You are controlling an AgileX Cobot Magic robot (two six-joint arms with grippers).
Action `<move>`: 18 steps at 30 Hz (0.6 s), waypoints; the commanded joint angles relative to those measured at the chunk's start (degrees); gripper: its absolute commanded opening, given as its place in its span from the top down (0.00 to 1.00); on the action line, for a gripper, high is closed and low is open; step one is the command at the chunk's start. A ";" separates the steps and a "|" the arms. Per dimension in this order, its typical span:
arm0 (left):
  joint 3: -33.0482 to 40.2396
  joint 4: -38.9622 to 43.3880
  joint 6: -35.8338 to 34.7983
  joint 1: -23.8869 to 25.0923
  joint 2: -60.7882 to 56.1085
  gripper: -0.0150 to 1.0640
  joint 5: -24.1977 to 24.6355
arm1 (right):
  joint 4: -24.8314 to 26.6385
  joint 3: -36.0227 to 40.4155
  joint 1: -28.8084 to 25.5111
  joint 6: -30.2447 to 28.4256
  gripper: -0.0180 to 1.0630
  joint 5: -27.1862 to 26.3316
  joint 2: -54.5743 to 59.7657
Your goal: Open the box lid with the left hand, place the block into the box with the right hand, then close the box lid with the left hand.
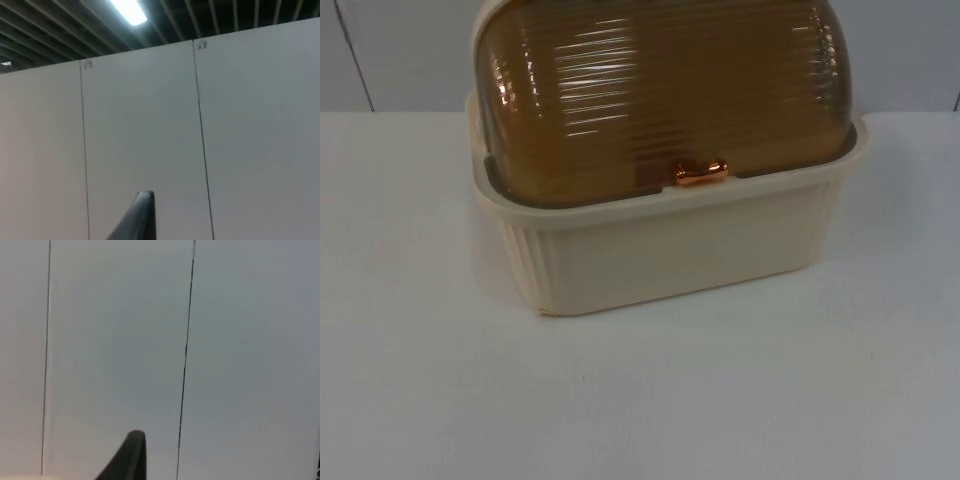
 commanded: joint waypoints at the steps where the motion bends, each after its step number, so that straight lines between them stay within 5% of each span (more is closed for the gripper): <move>1: -0.13 -0.66 1.11 0.17 0.01 0.02 0.61 | 0.69 0.40 -0.42 -0.69 0.01 0.60 0.07; 18: 1.47 -8.39 3.75 0.37 0.01 0.02 3.70 | 3.14 5.97 0.44 -0.42 0.01 4.01 0.07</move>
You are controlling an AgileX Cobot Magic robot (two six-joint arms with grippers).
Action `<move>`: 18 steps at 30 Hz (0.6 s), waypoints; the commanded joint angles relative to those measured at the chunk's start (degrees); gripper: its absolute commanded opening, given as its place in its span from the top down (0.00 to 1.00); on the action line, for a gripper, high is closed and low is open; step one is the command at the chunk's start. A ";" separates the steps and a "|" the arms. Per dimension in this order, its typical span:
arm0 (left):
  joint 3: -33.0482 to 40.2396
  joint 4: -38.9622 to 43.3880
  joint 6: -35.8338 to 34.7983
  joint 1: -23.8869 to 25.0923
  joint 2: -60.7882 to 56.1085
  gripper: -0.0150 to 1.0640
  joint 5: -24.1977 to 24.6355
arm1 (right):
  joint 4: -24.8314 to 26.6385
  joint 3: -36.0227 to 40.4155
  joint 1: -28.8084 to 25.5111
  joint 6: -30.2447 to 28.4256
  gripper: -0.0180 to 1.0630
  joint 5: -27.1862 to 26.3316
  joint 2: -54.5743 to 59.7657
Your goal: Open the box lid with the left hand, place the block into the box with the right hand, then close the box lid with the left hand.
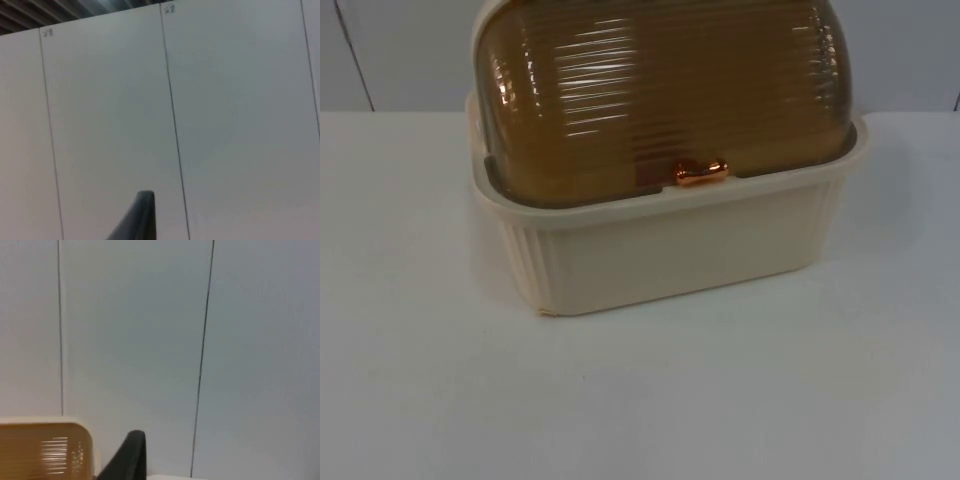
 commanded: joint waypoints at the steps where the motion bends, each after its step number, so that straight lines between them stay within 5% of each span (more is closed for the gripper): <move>1: 0.16 -2.63 0.13 0.94 0.04 0.02 -0.31 | 0.98 0.07 0.14 -0.39 0.01 0.29 0.07; 18: 16.41 -3.91 -2.09 0.81 0.04 0.02 5.86 | 0.88 14.33 0.23 3.73 0.01 0.90 0.07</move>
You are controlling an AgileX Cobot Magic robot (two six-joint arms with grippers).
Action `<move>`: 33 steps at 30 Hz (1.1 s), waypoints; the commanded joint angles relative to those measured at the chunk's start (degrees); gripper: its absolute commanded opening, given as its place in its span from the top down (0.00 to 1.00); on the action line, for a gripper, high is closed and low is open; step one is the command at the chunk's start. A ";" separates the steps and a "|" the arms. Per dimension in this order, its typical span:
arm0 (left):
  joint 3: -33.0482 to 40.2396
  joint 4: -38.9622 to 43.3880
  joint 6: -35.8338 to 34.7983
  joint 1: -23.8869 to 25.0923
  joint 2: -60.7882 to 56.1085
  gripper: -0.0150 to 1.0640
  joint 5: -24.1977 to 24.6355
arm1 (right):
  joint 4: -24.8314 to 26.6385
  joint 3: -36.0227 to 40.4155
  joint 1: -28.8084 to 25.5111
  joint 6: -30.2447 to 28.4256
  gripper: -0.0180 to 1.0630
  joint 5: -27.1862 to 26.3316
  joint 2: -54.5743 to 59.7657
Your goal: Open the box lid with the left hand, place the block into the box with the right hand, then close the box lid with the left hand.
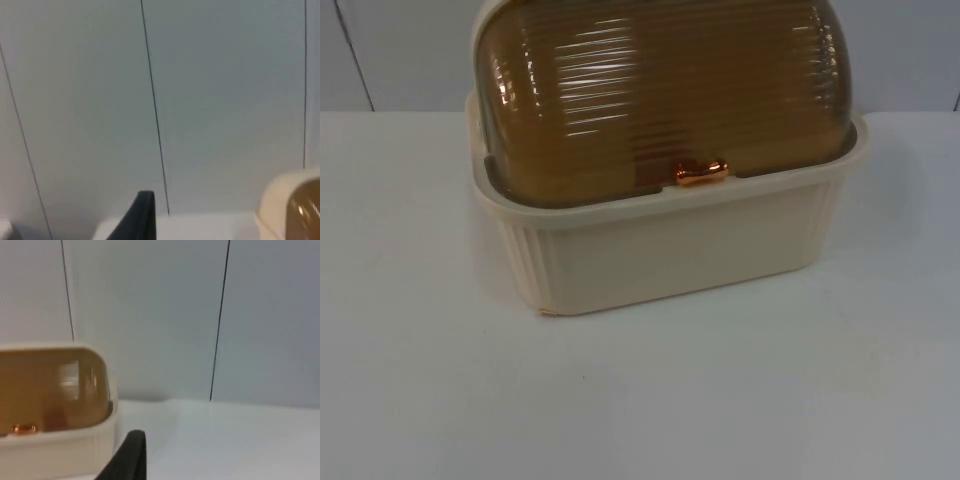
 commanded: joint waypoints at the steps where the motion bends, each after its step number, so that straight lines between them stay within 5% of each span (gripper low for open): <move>1: 3.98 -1.21 -1.46 -0.10 0.04 0.02 1.85 | 0.12 2.95 0.23 1.67 0.01 0.29 0.07; 19: 27.23 -2.25 -1.46 -0.10 0.04 0.02 1.75 | 0.12 18.83 0.23 1.88 0.01 2.64 0.07; 33: 29.53 -1.66 -1.46 -0.10 0.04 0.02 2.71 | 0.12 19.96 0.23 1.88 0.01 2.63 0.07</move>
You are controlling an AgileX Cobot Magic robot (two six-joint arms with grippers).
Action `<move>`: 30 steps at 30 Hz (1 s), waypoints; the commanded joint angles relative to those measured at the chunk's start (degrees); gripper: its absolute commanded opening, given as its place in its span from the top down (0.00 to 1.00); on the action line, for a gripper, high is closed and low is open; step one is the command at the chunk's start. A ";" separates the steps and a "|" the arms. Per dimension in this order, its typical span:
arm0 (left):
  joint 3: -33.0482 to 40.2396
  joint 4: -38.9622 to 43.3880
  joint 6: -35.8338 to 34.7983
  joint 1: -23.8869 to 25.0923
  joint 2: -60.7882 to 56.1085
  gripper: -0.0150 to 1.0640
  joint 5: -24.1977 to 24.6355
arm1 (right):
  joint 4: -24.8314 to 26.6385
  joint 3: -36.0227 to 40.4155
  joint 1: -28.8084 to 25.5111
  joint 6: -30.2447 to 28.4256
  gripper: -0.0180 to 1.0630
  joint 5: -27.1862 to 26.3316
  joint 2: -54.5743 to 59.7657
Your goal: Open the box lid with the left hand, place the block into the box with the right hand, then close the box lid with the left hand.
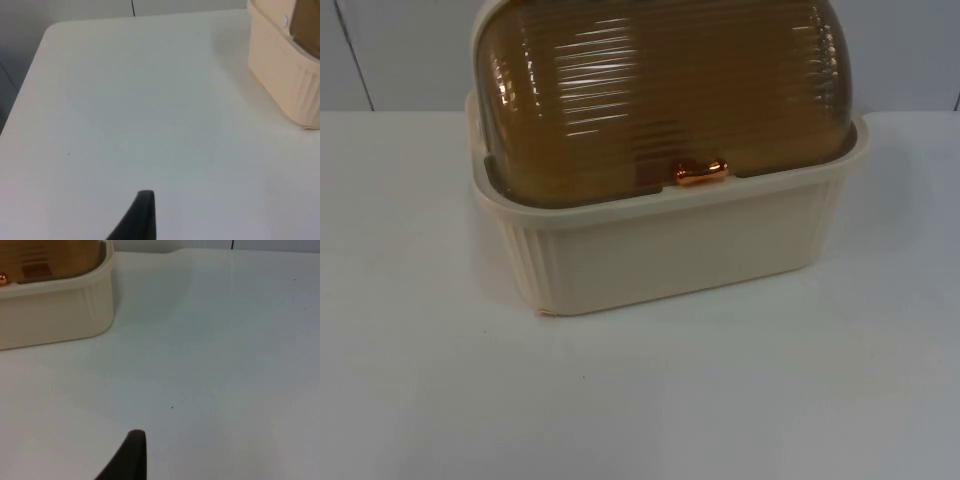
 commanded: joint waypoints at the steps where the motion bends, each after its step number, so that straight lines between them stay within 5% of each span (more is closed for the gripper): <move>1: 0.29 0.00 -0.26 -0.10 -0.11 0.02 -0.04 | 0.12 0.13 0.23 -0.08 0.01 -0.17 -0.13; 30: 0.29 0.00 -0.26 -0.10 -0.11 0.02 -0.04 | 0.13 1.96 0.23 -0.05 0.01 -3.00 -0.13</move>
